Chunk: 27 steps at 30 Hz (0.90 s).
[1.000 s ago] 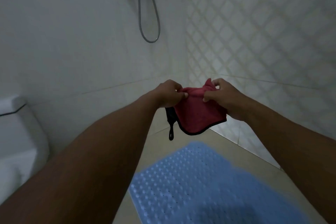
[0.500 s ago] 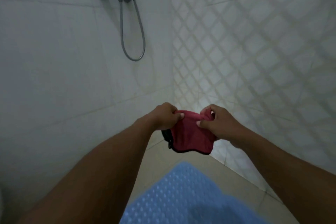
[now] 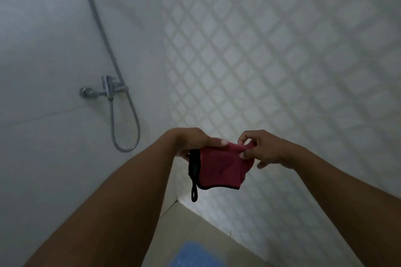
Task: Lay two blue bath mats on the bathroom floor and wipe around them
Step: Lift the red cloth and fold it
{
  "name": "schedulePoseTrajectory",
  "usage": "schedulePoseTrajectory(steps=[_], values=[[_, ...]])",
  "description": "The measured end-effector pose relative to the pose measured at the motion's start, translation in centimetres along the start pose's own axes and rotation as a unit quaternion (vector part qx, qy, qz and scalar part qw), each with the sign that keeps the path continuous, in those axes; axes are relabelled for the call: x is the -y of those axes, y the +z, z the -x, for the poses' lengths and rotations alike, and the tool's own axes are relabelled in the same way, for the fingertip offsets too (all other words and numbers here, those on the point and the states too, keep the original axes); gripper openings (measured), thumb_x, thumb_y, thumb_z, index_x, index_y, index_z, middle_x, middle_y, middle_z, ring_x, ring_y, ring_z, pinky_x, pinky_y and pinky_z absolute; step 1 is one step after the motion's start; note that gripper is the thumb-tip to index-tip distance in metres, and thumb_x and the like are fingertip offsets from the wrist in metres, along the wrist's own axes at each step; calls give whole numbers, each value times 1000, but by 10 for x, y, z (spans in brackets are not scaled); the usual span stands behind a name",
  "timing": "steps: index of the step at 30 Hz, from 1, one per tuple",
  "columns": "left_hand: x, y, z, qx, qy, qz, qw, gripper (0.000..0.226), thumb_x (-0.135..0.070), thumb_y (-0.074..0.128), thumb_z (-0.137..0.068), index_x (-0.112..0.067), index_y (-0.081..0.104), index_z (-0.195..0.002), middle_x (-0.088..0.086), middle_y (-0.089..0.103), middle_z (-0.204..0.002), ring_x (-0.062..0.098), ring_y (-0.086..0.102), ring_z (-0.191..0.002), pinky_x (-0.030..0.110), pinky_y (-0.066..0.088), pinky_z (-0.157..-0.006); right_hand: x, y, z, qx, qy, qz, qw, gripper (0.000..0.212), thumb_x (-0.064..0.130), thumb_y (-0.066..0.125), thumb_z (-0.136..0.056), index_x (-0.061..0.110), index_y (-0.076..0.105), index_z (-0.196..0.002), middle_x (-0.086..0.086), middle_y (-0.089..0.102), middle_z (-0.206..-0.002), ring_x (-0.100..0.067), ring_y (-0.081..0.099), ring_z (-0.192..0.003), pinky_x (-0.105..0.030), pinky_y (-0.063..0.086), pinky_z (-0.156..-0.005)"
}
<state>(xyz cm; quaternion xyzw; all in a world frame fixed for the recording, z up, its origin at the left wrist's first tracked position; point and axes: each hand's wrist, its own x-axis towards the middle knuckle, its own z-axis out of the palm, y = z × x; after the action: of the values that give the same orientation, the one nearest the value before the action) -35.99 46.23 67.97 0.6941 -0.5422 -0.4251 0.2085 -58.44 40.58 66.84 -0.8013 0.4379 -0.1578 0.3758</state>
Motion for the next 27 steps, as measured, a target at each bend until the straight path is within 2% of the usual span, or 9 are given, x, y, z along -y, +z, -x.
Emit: schedulePoseTrajectory(steps=[2, 5, 9, 12, 14, 17, 22, 27], values=[[-43, 2, 0, 4, 18, 17, 1000, 68, -74, 65, -81, -16, 72, -115, 5, 78, -105, 24, 74, -101, 45, 57, -95, 8, -40, 17, -28, -1, 26, 999, 12, 9, 67, -91, 15, 65, -101, -4, 70, -96, -14, 62, -79, -30, 52, -63], [-98, 17, -4, 1, 57, 32, 998, 45, -53, 55, -99, -12, 68, -115, 10, 74, -104, 27, 72, -98, 47, 57, -95, 7, -95, 49, -90, 2, 49, 995, 13, 3, 61, -93, 13, 66, -101, -6, 70, -99, -15, 58, -74, -30, 50, -61], [-166, 46, -12, 83, 104, 2, 991, 35, -32, 57, -101, -7, 64, -124, 9, 69, -115, 26, 67, -106, 40, 57, -89, -13, -158, 101, -146, 40, 55, 987, 18, -3, 56, -94, 11, 64, -102, -10, 71, -102, -22, 67, -78, -32, 58, -61], [-209, 74, -15, 142, 174, -2, 974, 16, -20, 54, -102, -15, 68, -108, 5, 65, -109, 20, 64, -99, 32, 54, -78, -27, -198, 138, -208, 69, 41, 975, 20, -7, 56, -92, 8, 63, -103, -14, 68, -96, -26, 67, -75, -34, 60, -60], [-233, 92, -19, 167, 202, -4, 965, 13, -16, 55, -101, -16, 68, -102, 4, 64, -105, 19, 62, -94, 31, 53, -76, -33, -215, 160, -256, 89, 39, 962, 21, -6, 60, -90, 9, 62, -105, -15, 64, -91, -26, 65, -74, -32, 57, -56], [-272, 117, -29, 213, 225, -35, 950, 13, -14, 57, -98, -13, 67, -107, 5, 63, -107, 21, 63, -94, 33, 55, -77, -39, -233, 194, -302, 144, 65, 940, 18, 1, 64, -89, 12, 65, -104, -14, 63, -92, -21, 57, -73, -27, 46, -52], [-327, 164, -29, 318, 293, -67, 899, 4, -14, 60, -91, -13, 64, -94, 6, 62, -102, 22, 64, -89, 32, 55, -70, -36, -246, 252, -411, 222, 73, 881, 11, 12, 70, -90, 12, 69, -101, -12, 62, -86, -15, 47, -62, -26, 34, -50], [-360, 218, -6, 422, 362, -114, 823, 6, -11, 64, -87, -17, 64, -87, 7, 62, -105, 23, 63, -89, 32, 56, -68, -15, -231, 320, -497, 337, 90, 794, 21, 23, 78, -85, 12, 69, -100, -10, 66, -86, -16, 53, -64, -26, 37, -49]])
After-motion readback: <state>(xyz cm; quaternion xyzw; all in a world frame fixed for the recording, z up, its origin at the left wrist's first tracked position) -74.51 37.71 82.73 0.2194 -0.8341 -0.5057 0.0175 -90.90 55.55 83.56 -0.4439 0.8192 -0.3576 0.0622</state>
